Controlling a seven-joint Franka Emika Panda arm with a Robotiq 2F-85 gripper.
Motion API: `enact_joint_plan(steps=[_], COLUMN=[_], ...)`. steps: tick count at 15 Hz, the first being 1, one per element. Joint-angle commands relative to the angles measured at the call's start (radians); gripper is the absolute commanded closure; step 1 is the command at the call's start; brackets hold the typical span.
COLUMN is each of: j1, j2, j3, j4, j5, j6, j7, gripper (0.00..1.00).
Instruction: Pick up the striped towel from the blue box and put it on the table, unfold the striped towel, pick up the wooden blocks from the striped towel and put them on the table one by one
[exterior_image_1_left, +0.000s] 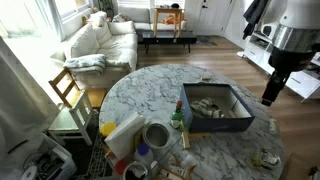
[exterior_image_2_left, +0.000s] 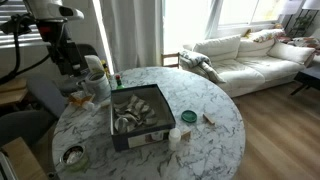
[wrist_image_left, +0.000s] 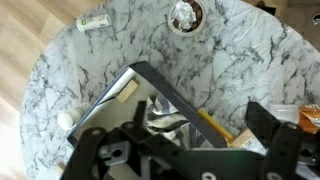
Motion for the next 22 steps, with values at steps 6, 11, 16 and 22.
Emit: enact_joint_plan(steps=[6, 11, 16, 22], j1=[0.020, 0.011, -0.005, -0.031], j2=[0.001, 0.108, 0.314, 0.622], j3=[-0.016, -0.072, -0.139, -0.178], j4=[0.002, -0.001, 0.007, 0.088], j5=[-0.007, 0.066, 0.133, 0.183], j6=[-0.004, 0.164, 0.496, 0.622], j7=[0.007, 0.003, -0.046, -0.218], gripper=[0.00, 0.00, 0.00, 0.00])
